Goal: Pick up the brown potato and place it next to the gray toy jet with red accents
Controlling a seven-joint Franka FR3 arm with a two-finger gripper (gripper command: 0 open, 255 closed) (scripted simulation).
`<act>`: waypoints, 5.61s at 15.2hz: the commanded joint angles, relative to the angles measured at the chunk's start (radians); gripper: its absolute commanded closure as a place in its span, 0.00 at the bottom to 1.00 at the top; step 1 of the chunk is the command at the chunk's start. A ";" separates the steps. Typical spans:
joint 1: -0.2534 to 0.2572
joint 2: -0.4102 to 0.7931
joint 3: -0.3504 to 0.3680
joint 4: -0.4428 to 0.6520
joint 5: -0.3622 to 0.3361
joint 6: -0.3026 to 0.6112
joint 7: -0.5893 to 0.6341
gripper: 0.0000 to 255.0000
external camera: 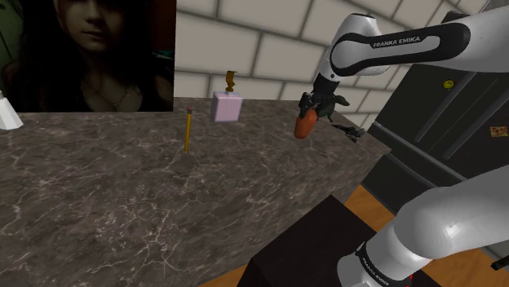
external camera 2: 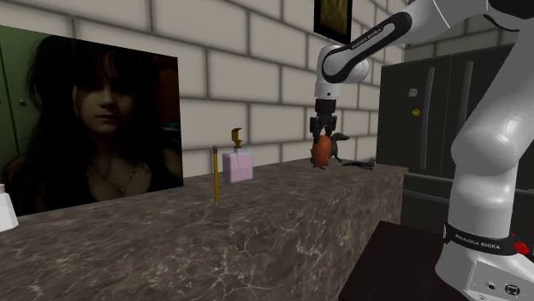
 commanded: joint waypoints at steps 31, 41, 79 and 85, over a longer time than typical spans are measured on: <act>-0.276 0.422 -0.547 0.454 0.182 -0.037 -0.905 1.00; -0.404 0.644 -0.574 0.654 0.341 -0.071 -1.095 1.00; -0.405 0.671 -0.563 0.537 0.377 0.066 -1.132 0.00; -0.405 0.671 -0.562 0.537 0.377 0.066 -1.132 0.00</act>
